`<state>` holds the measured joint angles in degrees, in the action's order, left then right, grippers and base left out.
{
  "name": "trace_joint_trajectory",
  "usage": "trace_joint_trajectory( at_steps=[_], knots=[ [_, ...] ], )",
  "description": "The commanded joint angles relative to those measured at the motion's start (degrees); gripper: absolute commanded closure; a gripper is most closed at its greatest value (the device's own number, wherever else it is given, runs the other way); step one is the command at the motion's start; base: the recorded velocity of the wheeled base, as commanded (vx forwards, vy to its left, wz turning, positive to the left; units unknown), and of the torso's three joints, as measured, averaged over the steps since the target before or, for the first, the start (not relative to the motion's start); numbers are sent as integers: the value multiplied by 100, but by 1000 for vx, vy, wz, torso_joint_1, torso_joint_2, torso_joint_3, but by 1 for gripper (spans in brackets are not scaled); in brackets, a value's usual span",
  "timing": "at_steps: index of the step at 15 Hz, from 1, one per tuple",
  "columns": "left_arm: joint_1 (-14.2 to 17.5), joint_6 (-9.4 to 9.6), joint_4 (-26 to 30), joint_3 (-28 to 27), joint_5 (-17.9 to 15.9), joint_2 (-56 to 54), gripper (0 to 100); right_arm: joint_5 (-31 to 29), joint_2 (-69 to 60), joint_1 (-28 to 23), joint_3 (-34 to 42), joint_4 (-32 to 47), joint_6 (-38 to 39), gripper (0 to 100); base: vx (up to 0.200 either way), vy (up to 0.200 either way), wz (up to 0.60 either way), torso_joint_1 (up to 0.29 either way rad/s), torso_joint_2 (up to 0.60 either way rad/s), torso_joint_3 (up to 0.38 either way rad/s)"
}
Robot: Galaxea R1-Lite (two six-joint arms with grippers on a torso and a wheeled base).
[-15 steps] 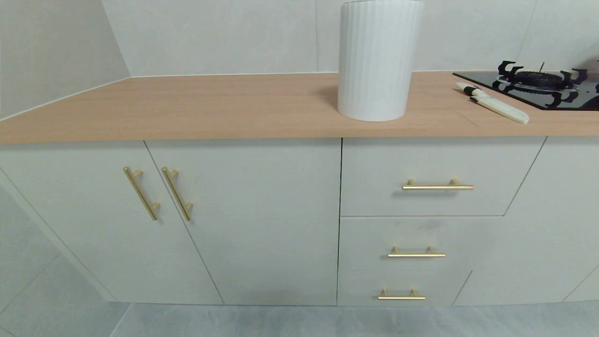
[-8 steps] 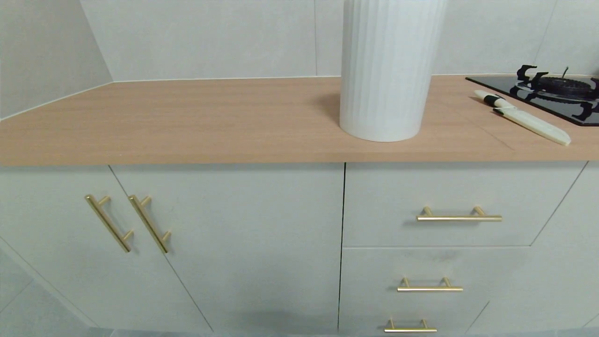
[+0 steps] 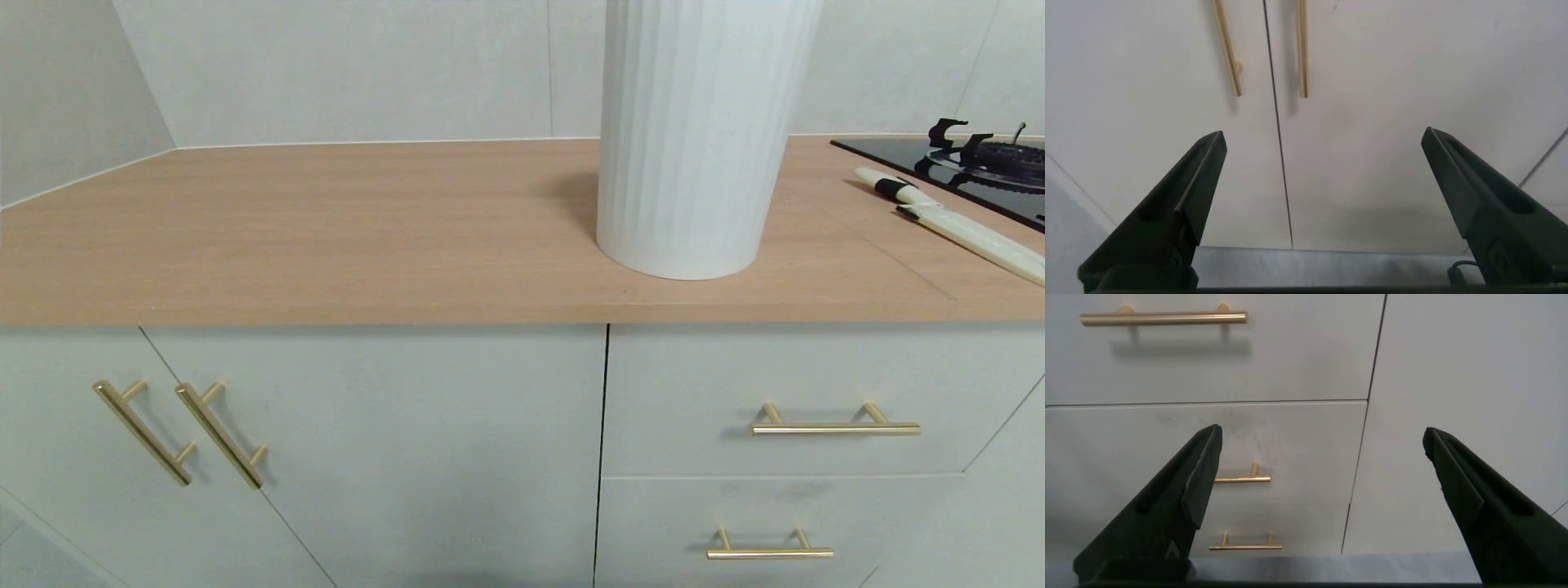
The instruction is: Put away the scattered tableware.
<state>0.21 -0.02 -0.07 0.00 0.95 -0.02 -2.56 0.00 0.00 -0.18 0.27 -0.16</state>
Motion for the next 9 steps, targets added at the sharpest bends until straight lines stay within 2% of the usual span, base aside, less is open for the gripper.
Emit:
trace_joint_trajectory(
  at_steps=[1,3,9],
  knots=[
    [-3,-6,-1,0,2,2,0,1,9,0,1,0,-2,0,0,0,0,0,0,0],
    [6,-15,-1,0,10,2,0,1,9,0,1,0,-2,0,0,0,-600,2,2,2],
    [6,-6,-1,0,2,2,0,1,0,0,1,0,7,0,0,0,0,0,0,0]
  ],
)
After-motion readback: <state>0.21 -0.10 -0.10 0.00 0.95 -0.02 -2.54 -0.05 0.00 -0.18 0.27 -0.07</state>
